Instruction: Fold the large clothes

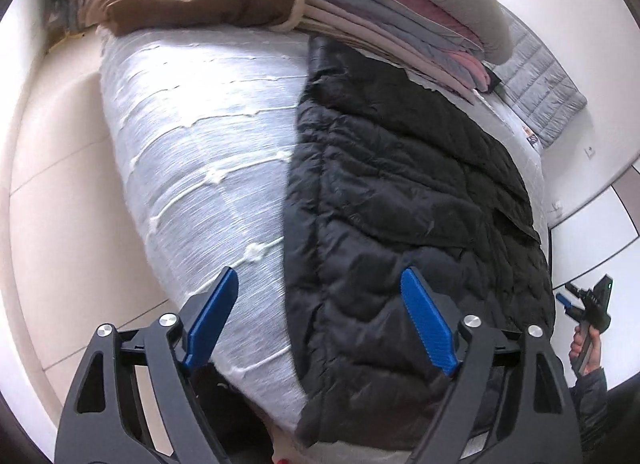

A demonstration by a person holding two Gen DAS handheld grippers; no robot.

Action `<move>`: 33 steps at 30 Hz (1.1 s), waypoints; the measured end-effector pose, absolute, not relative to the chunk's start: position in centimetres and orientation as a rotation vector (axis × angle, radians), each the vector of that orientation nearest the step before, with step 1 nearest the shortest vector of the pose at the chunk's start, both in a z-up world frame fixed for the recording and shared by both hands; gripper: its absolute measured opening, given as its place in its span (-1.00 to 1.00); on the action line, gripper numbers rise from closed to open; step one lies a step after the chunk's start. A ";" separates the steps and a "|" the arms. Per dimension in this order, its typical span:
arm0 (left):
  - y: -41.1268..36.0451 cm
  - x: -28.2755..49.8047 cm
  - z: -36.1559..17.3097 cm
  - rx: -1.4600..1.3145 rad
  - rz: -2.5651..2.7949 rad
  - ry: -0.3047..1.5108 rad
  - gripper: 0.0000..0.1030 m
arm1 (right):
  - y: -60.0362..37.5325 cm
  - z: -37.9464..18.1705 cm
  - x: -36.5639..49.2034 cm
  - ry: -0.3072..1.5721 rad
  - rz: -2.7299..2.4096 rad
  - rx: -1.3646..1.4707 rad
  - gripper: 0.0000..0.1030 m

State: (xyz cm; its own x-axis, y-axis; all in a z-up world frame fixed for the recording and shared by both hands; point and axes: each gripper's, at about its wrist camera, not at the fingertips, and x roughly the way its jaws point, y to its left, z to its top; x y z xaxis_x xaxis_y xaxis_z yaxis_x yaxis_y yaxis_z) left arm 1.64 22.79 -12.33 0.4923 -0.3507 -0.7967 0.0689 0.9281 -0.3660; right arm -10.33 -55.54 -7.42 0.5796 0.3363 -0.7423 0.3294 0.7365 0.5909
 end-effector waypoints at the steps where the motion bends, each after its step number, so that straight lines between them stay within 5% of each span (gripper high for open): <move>1: 23.2 1.5 -12.4 -0.311 -0.249 1.032 0.57 | -56.0 -7.9 -10.6 0.984 -0.002 0.789 0.36; 19: 26.6 0.3 -18.3 -0.558 -0.260 1.265 0.58 | -59.6 -13.6 -12.5 1.053 0.138 1.023 0.44; 33: 21.8 0.1 -20.7 -0.629 -0.519 1.410 0.70 | -59.0 -15.2 -12.5 1.075 0.327 1.180 0.45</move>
